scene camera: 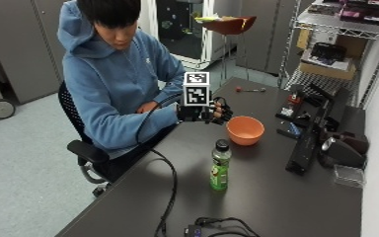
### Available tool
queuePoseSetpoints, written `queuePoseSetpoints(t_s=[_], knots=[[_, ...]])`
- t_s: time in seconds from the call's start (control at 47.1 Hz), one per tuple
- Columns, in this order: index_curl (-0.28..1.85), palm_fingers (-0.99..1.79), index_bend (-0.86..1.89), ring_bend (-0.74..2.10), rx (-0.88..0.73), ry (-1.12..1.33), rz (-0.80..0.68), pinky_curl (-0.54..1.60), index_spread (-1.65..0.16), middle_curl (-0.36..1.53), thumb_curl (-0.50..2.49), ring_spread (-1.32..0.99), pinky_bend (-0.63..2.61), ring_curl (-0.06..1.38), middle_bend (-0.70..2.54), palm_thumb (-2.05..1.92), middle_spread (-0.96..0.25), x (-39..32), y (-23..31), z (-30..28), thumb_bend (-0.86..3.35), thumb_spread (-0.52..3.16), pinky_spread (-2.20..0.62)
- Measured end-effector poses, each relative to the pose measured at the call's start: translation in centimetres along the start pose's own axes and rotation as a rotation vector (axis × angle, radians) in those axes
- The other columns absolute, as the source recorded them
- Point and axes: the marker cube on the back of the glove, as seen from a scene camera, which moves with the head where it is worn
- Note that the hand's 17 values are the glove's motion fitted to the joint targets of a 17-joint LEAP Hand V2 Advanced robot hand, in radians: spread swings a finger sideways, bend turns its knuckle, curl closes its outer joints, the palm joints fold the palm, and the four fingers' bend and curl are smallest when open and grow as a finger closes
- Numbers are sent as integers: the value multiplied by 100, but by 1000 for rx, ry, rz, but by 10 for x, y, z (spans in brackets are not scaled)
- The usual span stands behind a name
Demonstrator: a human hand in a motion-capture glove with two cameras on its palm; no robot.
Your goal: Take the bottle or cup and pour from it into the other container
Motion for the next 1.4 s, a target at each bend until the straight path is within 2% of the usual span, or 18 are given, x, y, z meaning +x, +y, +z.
queuePoseSetpoints(t_s=[0.276,0.743,1.083,1.402], knots=[[20,32,18,29,-18,68,-12,19,-27,14,28,10,33,15,18,79,5,0,-4,-15,39,68,21],[27,27,15,32,73,99,77,27,-31,22,41,12,33,21,18,83,6,79,35,-52,17,87,25],[24,22,12,38,248,-26,154,31,-29,27,46,12,38,25,21,83,9,169,73,-58,2,89,25],[20,25,9,48,444,-372,103,33,-26,30,47,9,41,29,22,80,12,224,60,-1,-3,89,23]])
